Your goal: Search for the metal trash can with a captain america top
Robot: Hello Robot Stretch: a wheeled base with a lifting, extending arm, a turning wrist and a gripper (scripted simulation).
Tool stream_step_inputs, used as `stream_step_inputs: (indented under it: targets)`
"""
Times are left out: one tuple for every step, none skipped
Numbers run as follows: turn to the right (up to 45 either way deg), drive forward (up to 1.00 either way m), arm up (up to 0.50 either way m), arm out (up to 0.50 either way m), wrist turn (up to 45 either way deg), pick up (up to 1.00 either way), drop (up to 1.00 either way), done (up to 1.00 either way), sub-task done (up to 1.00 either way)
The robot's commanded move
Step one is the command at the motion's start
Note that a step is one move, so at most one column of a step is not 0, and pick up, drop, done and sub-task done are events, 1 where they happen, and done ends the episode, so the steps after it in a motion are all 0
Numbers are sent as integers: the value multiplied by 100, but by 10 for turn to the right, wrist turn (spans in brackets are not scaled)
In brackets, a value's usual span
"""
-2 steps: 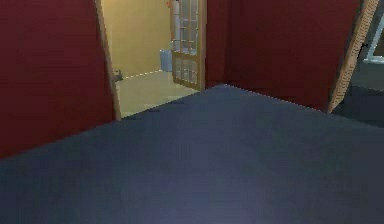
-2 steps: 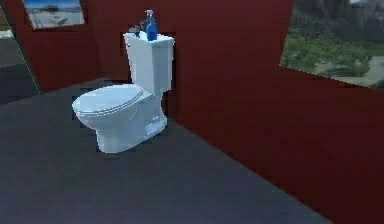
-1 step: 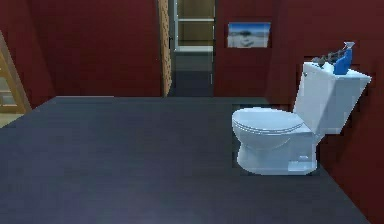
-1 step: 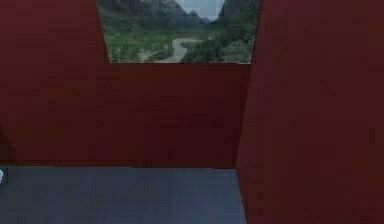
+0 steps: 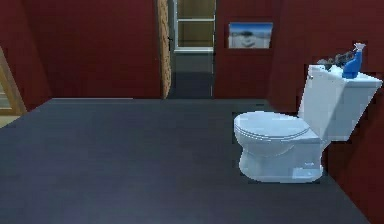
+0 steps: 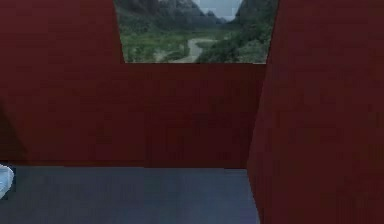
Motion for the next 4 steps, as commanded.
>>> stream_step_inputs:
  targets:
    - [-450, 0, 0, 0, 0, 0, 0, 0, 0]
    - [-390, 0, 0, 0, 0, 0, 0, 0, 0]
    - [0, 55, 0, 0, 0, 0, 0, 0, 0]
    - [-450, 0, 0, 0, 0, 0, 0, 0, 0]
